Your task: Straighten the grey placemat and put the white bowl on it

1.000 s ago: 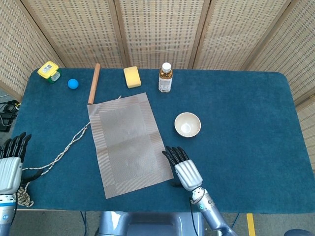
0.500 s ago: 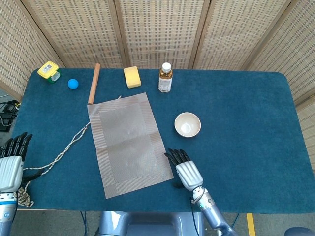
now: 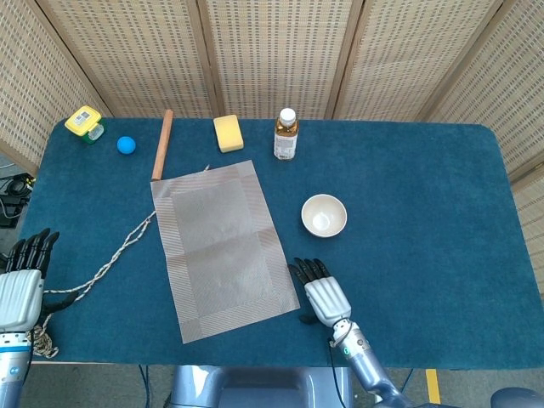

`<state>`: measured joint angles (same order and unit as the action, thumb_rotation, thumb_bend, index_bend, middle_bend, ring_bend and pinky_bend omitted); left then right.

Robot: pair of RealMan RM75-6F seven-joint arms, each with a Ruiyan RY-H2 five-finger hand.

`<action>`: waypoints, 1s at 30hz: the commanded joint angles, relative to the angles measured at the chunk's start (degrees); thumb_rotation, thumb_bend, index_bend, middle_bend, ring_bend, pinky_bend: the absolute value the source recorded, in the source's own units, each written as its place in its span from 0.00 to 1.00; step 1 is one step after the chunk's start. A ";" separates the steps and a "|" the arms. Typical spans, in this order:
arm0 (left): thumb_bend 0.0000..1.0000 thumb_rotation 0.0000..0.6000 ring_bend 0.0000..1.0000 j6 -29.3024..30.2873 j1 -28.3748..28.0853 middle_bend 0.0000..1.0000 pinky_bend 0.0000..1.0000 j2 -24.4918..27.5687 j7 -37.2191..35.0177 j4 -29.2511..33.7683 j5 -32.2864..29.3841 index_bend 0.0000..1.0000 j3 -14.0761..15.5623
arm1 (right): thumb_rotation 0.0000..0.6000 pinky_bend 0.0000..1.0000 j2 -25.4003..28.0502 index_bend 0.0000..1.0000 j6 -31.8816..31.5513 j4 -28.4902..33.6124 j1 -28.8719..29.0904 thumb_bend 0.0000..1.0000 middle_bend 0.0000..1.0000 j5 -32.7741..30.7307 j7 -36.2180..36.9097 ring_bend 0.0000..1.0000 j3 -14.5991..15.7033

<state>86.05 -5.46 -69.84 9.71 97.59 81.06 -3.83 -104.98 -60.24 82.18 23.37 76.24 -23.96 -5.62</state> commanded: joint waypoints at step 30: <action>0.00 1.00 0.00 0.33 0.15 0.00 0.00 -0.33 -2.93 -0.99 0.58 0.00 -0.72 | 1.00 0.00 -6.61 0.18 -5.97 -10.98 0.90 0.56 0.00 7.61 21.63 0.00 1.37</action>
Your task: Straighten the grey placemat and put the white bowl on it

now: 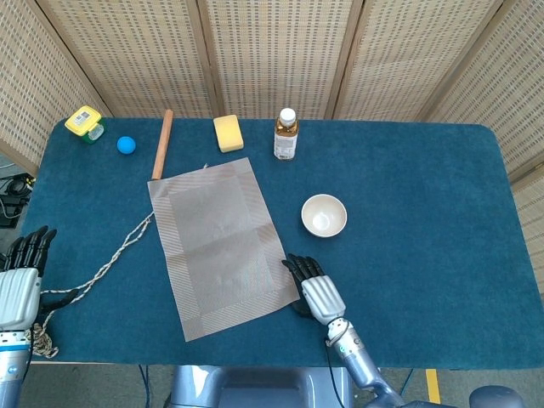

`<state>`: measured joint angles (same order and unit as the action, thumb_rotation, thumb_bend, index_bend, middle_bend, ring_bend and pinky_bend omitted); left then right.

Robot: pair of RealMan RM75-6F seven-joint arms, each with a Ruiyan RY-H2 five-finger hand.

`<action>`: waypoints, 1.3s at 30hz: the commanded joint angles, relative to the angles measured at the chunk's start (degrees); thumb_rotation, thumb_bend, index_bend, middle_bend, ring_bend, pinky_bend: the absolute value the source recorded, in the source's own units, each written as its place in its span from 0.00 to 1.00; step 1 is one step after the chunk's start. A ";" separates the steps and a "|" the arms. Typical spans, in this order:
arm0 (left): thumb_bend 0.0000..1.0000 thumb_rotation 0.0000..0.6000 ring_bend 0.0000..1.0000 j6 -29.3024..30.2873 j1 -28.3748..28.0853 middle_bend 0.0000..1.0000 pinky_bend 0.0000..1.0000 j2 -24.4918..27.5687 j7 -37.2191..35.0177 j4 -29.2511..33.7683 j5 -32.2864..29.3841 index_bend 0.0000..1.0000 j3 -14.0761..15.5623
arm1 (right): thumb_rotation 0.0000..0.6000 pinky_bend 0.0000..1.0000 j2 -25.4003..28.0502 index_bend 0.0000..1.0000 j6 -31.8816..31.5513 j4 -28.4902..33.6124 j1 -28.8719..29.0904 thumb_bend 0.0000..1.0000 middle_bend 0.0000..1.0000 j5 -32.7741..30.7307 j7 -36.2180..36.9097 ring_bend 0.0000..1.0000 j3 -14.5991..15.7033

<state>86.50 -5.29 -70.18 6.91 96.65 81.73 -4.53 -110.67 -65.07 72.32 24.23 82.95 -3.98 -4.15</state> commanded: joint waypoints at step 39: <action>0.00 1.00 0.00 -0.62 -0.05 0.00 0.00 0.32 -0.91 0.21 -0.56 0.00 -0.35 | 1.00 0.03 -5.69 0.69 -7.93 -8.56 -0.73 0.53 0.19 5.25 9.46 0.00 0.75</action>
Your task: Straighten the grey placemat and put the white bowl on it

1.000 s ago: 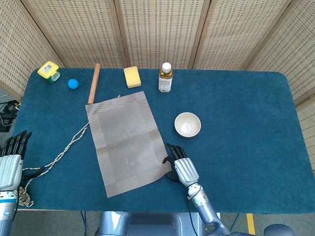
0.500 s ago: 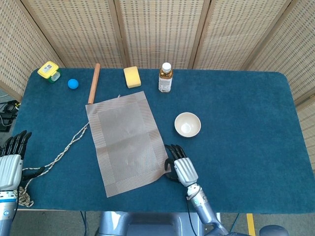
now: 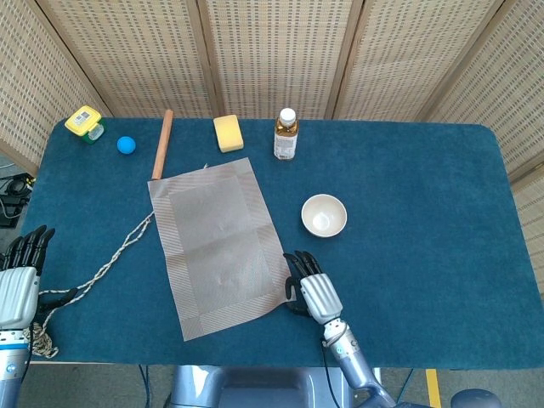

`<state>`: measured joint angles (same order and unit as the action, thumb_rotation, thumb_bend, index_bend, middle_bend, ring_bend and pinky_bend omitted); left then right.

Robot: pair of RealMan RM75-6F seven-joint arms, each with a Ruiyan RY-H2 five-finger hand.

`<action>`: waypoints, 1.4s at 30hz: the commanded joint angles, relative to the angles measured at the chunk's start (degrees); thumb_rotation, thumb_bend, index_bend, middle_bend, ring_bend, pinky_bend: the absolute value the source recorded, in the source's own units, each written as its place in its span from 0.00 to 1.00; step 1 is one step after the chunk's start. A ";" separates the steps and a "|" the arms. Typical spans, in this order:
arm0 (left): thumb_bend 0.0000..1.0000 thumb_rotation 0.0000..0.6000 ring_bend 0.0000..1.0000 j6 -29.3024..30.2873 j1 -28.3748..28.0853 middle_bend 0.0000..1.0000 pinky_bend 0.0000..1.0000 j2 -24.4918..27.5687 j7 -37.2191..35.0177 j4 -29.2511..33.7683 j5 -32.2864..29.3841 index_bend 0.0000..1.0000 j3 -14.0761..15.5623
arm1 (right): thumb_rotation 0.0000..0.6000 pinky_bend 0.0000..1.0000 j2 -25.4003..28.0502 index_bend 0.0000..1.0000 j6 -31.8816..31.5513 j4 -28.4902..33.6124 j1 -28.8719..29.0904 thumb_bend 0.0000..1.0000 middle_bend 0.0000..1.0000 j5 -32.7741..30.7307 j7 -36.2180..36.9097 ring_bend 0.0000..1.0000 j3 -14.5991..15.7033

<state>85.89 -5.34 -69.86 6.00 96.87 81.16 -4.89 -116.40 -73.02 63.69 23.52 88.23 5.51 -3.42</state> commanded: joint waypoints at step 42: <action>0.00 1.00 0.00 0.31 0.01 0.00 0.00 -0.65 1.63 0.36 1.12 0.00 0.60 | 1.00 0.03 12.59 0.72 -9.53 15.63 -5.17 0.61 0.17 5.57 -8.21 0.00 4.48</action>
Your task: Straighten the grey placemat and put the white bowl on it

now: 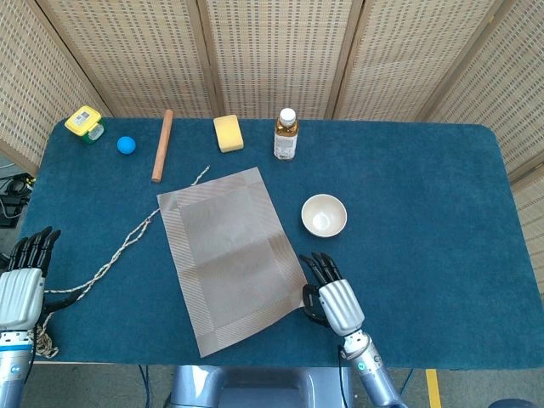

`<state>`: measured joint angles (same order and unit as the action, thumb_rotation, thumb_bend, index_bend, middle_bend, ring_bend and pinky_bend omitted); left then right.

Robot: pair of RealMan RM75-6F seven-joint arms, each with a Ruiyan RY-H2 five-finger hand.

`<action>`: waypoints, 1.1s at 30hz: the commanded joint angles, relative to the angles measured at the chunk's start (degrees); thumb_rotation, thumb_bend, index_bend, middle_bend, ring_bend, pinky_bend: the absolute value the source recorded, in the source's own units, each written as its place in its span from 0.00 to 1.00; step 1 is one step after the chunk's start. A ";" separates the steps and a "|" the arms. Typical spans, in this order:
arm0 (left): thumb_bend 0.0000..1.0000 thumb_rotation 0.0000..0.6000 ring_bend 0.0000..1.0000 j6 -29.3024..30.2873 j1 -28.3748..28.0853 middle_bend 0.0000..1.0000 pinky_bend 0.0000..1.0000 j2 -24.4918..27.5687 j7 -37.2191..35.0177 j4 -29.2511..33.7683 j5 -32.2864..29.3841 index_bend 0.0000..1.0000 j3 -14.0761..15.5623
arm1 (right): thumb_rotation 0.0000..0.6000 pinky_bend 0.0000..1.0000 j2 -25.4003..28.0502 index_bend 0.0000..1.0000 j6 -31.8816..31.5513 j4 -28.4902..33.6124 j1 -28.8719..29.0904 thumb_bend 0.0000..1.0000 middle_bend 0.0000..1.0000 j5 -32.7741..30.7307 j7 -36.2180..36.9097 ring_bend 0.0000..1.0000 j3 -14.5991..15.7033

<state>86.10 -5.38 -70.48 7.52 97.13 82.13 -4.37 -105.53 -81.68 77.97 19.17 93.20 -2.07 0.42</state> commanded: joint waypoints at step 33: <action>0.00 1.00 0.00 -0.17 -0.10 0.00 0.00 -0.58 1.66 0.06 0.81 0.00 0.56 | 1.00 0.03 24.36 0.74 6.83 -4.85 -0.47 0.59 0.18 -11.60 10.12 0.00 -7.30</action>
<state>86.01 -5.45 -71.07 9.14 97.20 82.96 -3.85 -82.38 -77.59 75.27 17.58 84.22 7.59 -5.17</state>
